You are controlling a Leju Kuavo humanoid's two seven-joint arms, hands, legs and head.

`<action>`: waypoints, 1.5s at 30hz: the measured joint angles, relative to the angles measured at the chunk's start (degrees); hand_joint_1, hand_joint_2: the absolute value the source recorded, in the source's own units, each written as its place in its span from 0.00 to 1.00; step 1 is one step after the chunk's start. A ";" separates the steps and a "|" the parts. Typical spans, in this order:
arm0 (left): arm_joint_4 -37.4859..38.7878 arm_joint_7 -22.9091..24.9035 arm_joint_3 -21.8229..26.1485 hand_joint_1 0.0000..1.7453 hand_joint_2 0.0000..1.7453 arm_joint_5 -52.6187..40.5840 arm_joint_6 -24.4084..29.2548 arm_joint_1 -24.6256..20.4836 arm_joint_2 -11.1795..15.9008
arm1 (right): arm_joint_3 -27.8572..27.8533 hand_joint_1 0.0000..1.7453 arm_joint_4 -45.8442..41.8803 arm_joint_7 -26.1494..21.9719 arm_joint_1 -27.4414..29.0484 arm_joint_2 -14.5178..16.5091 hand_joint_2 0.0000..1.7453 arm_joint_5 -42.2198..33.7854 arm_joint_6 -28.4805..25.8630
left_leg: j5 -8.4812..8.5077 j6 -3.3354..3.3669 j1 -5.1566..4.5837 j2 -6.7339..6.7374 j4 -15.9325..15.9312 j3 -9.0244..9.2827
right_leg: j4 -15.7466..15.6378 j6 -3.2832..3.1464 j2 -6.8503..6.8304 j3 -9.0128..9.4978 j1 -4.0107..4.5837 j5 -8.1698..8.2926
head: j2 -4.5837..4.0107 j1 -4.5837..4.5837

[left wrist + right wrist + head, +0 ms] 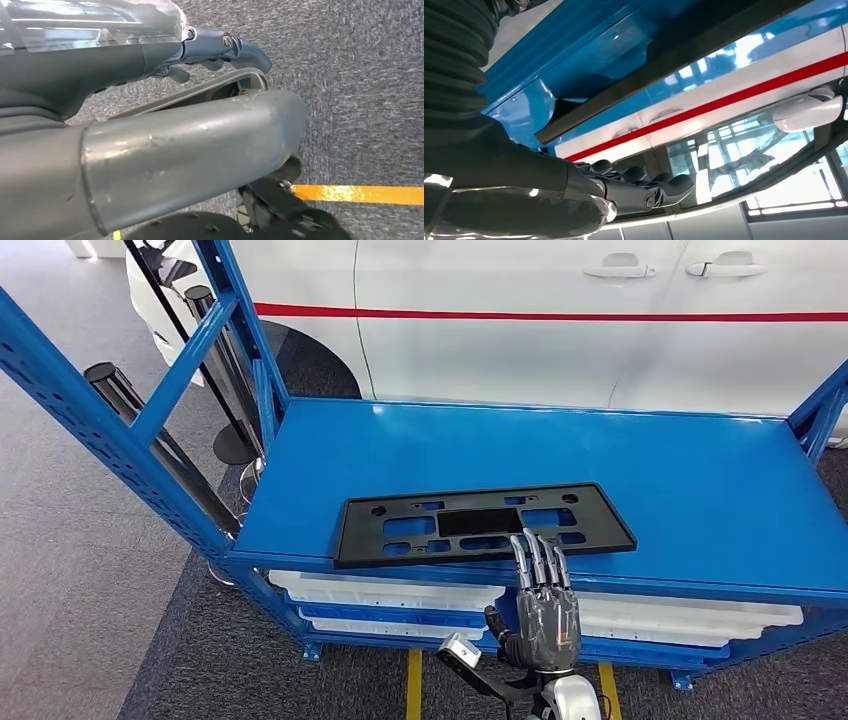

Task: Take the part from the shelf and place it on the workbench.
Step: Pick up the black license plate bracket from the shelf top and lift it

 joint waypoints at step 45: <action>0.00 0.00 0.02 0.00 0.00 0.00 -0.02 0.02 0.08 | -0.03 0.00 0.01 0.01 -0.16 -0.10 1.00 -0.01 -0.05 | 8.34 3.38 -0.13 0.17 -14.10 5.44 | 9.72 2.80 0.20 -3.99 -0.02 -6.08 | -0.01 0.06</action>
